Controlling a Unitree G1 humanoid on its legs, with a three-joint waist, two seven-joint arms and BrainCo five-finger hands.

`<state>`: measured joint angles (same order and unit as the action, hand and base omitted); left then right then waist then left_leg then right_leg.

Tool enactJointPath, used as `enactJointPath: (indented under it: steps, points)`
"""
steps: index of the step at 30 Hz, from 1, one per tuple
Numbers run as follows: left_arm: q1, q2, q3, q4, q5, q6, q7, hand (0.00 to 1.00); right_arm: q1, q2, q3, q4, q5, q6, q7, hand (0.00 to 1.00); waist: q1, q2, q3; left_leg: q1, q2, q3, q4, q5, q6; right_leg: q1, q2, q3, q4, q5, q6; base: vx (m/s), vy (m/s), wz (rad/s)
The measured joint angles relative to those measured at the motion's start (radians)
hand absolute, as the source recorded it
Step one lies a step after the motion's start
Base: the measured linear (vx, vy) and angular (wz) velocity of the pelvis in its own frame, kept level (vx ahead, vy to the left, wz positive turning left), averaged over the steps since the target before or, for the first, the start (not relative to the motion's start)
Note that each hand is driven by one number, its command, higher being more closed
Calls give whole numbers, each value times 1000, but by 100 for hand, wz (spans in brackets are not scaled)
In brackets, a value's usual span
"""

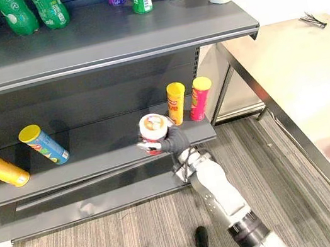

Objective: Put the gum and the chips on the shelf.

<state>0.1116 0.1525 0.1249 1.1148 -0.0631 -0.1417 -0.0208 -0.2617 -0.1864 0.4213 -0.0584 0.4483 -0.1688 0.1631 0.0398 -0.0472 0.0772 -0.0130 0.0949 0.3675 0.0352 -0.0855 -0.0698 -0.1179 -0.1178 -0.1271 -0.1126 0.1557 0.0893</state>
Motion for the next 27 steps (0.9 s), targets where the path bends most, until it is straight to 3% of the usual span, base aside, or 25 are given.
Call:
enactJointPath:
  steps: [5, 14, 19, 27]
  points:
    - [-3, 0, 0, -2, -1, 3, 15, 0, -180, 7, 57, 45, 41, 18, -6, 100, 19, -16, -10, 0, -3, -13, 1, 2, 4, 8, -3, -6, 4, 5, -1, 1, -2, 6]
    - [-4, 4, 1, -4, -11, 23, 19, 0, -471, -1, 45, 116, 43, 26, -71, 100, 47, -34, -22, 17, -7, -28, -5, 15, 10, 33, -10, -16, 4, 6, -1, -42, -10, 6]
    - [0, 7, 1, -10, -11, 36, 18, 0, -601, -10, -19, 200, 43, 26, -105, 100, 47, -39, -24, 16, -13, -41, -54, 51, -1, 17, -8, -30, 4, 4, -3, -32, -34, 8]
    - [2, 8, 0, -13, -16, 37, 17, 0, -866, -128, -152, 461, 42, 30, -207, 100, 49, -46, -19, 22, -9, -46, -70, 67, 0, 16, 0, -32, 4, 4, -3, -1, -14, 2]
